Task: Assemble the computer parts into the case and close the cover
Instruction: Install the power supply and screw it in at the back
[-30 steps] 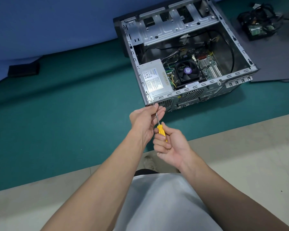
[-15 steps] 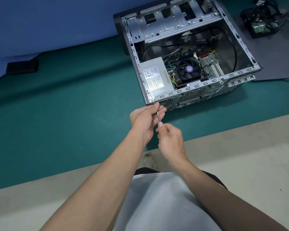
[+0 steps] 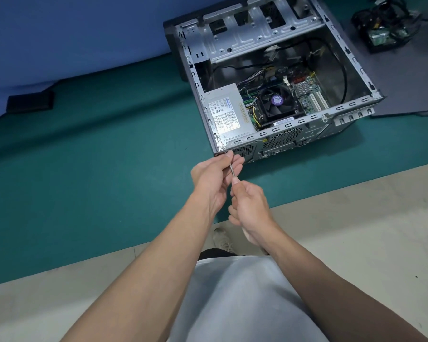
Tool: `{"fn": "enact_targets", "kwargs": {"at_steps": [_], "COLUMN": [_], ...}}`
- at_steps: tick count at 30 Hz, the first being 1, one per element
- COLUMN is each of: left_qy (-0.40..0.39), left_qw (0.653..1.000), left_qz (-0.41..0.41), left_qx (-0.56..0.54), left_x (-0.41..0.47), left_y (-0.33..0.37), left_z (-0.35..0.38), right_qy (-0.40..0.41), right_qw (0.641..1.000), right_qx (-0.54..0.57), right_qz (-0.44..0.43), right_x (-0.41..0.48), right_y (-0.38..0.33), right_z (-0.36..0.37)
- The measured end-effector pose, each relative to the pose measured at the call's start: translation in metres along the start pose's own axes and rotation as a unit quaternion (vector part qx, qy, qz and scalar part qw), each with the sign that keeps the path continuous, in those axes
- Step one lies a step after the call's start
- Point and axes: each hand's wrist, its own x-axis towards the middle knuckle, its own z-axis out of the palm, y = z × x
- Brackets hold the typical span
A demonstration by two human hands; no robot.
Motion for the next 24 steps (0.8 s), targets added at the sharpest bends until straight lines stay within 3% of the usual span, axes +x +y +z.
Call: {"fn": "enact_targets", "kwargs": {"at_steps": [3,8,10,14,17,20,24], "left_qy": [0.003,0.007,0.019,0.032,-0.011,-0.059,-0.098], "left_qw": [1.0,1.0,1.0,0.999,0.995,0.969,0.884], "left_qz": [0.002,0.012,0.019,0.039,0.056,0.112,0.272], "left_qx": [-0.001,-0.001,-0.005,0.015,0.083,0.21,0.368], "left_x": [0.0,-0.001,-0.001,-0.004,-0.008,-0.012,-0.009], "left_y": [0.0,-0.001,-0.002,-0.01,-0.019,-0.025,-0.029], "left_z": [0.0,0.0,0.0,0.007,0.025,0.056,0.101], "right_qy": [-0.032,-0.058,-0.067,-0.076,-0.06,-0.025,0.044], "right_qw": [0.996,0.992,0.995,0.983,0.982,0.988,0.99], "right_qx": [0.078,0.108,0.07,-0.165,-0.175,-0.141,-0.055], "right_qz": [0.015,0.022,0.022,-0.02,-0.035,-0.066,-0.121], "right_x": [-0.002,-0.004,-0.002,0.003,0.001,-0.003,0.004], "right_y": [-0.004,-0.004,-0.006,-0.02,-0.031,-0.045,-0.075], "right_z": [0.0,0.0,-0.004,-0.032,-0.066,-0.102,-0.15]}}
